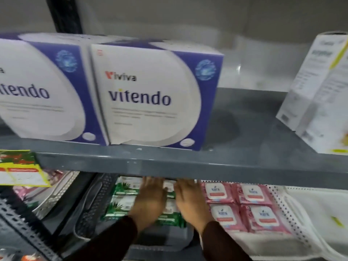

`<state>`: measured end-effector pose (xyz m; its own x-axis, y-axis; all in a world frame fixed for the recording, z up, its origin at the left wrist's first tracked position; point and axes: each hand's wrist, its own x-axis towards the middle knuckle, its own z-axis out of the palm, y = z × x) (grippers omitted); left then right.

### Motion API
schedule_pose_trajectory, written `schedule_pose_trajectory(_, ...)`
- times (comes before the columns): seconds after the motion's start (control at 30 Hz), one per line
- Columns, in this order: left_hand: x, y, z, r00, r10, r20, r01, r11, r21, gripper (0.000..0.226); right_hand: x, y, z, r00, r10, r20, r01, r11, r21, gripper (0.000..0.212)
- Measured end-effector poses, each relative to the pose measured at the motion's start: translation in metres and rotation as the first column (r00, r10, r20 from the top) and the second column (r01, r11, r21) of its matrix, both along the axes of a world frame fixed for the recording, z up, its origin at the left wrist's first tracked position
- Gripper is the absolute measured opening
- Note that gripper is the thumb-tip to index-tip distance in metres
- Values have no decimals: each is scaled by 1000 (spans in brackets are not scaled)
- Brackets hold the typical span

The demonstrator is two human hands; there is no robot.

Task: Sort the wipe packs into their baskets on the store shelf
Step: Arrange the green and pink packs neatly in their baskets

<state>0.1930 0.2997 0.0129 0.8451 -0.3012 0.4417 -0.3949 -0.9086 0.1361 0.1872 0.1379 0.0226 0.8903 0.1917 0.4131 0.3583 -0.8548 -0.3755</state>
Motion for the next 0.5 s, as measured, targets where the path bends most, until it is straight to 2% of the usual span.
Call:
schedule_pose_trajectory(0.07,-18,-65,5,983,-163,82,172,979,-109,34,-17,-67,1,998,-49,45,50,999,-12,35)
schedule_pose_trajectory(0.13,-29,-129,3,964,-264,7,263,955,-137,42,-28,-142,-4,989,-140,44,145,977,-158,39)
schedule_pose_trajectory(0.17,-30,-157,1,964,-265,-14,261,957,-125,47,-29,-178,-8,980,-199,20,198,947,-255,38)
schedule_pose_trajectory(0.23,-25,-194,-7,976,-183,-121,172,980,-97,54,-24,-229,-20,945,-284,-161,209,904,-372,41)
schedule_pose_trajectory(0.33,-14,-220,-26,921,-55,-387,32,997,-68,59,-16,-268,-51,897,-254,-362,125,931,-342,59)
schedule_pose_trajectory(0.5,-12,-226,-55,927,36,-373,-53,998,-36,62,-9,-263,-62,879,-292,-378,174,933,-316,62)
